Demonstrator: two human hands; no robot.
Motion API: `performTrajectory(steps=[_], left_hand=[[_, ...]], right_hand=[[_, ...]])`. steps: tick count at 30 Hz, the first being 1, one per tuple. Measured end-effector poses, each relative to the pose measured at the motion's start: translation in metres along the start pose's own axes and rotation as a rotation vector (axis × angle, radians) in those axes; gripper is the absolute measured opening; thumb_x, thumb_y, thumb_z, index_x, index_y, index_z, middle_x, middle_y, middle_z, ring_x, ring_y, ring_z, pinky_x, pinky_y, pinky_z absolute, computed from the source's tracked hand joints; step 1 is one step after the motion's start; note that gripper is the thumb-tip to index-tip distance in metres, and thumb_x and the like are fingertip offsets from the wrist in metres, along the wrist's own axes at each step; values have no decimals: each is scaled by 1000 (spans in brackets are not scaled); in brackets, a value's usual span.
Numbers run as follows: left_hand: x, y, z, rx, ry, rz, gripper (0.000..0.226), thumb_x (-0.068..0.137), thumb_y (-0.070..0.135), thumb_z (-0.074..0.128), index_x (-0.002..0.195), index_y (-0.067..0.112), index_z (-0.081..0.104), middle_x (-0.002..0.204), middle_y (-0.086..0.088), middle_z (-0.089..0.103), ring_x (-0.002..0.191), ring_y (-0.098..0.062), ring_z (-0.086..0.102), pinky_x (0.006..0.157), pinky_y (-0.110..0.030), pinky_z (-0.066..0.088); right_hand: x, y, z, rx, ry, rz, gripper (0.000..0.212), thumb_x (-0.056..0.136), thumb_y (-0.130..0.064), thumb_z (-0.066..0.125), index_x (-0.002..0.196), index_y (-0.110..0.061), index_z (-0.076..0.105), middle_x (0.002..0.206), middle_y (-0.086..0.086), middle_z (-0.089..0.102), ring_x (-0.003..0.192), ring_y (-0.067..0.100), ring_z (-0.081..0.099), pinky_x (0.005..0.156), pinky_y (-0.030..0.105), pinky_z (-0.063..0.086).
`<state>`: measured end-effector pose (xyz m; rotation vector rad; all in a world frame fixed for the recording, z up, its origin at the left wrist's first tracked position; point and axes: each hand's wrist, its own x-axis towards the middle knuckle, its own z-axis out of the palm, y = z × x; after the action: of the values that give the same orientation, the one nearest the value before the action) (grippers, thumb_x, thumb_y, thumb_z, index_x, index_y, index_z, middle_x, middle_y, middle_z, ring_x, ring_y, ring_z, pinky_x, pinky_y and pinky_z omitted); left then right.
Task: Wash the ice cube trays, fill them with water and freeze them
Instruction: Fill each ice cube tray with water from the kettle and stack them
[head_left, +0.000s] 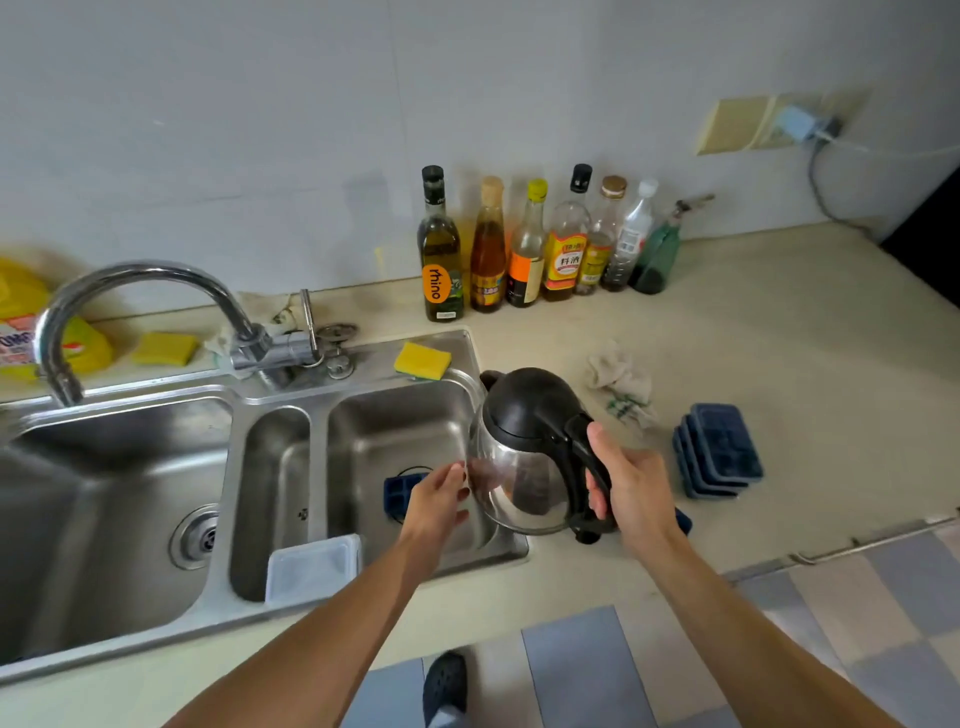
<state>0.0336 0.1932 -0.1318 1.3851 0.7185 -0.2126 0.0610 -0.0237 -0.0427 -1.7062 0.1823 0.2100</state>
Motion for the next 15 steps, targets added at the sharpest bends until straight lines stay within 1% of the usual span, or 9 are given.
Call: performTrajectory(steps=[2, 4, 6, 7, 9, 10, 15], left_hand=[[-11, -4, 0, -57, 14, -28, 32, 105, 32, 49, 89, 31, 77, 91, 8, 78, 98, -13, 68, 78, -32, 51], [-21, -10, -4, -98, 13, -39, 36, 106, 35, 47, 87, 30, 78, 92, 5, 78, 100, -16, 70, 79, -31, 54], [-29, -16, -10, -110, 16, -34, 39, 106, 38, 46, 88, 27, 78, 95, 0, 78, 101, -21, 70, 75, -29, 56], [-32, -19, -13, -116, 20, -32, 39, 106, 40, 45, 91, 24, 77, 99, -5, 77, 102, -25, 69, 75, -32, 56], [-38, -23, -18, -131, 7, -26, 41, 106, 43, 42, 102, 17, 74, 109, -13, 73, 107, -31, 67, 82, -40, 57], [-40, -25, -21, -137, -1, -19, 42, 107, 43, 41, 105, 16, 73, 113, -15, 72, 109, -33, 66, 85, -43, 57], [-48, -34, -32, -159, 12, 0, 43, 107, 42, 40, 93, 21, 75, 111, -15, 71, 108, -35, 65, 90, -48, 57]], right_hand=[[-7, -2, -3, -17, -45, 0, 62, 77, -75, 61, 50, -19, 63, 50, 3, 55, 41, 16, 48, 42, 24, 41], [-13, -4, -3, -33, -85, 2, 62, 76, -75, 62, 51, -19, 65, 52, 4, 57, 42, 17, 49, 43, 26, 42], [-18, -6, -1, -57, -124, 0, 62, 75, -76, 61, 53, -18, 65, 52, 5, 57, 42, 18, 50, 44, 26, 42], [-19, -8, 1, -71, -144, -4, 63, 75, -77, 60, 53, -18, 65, 52, 6, 57, 42, 18, 50, 44, 27, 43], [-22, -12, 5, -96, -178, -16, 64, 76, -77, 60, 53, -17, 65, 51, 6, 58, 42, 19, 50, 44, 27, 43], [-22, -14, 7, -108, -193, -21, 65, 76, -77, 60, 53, -16, 65, 52, 6, 58, 42, 19, 50, 44, 27, 42], [-20, -24, 21, -153, -267, -18, 63, 75, -76, 61, 53, -17, 66, 53, 6, 59, 43, 18, 50, 44, 28, 43]])
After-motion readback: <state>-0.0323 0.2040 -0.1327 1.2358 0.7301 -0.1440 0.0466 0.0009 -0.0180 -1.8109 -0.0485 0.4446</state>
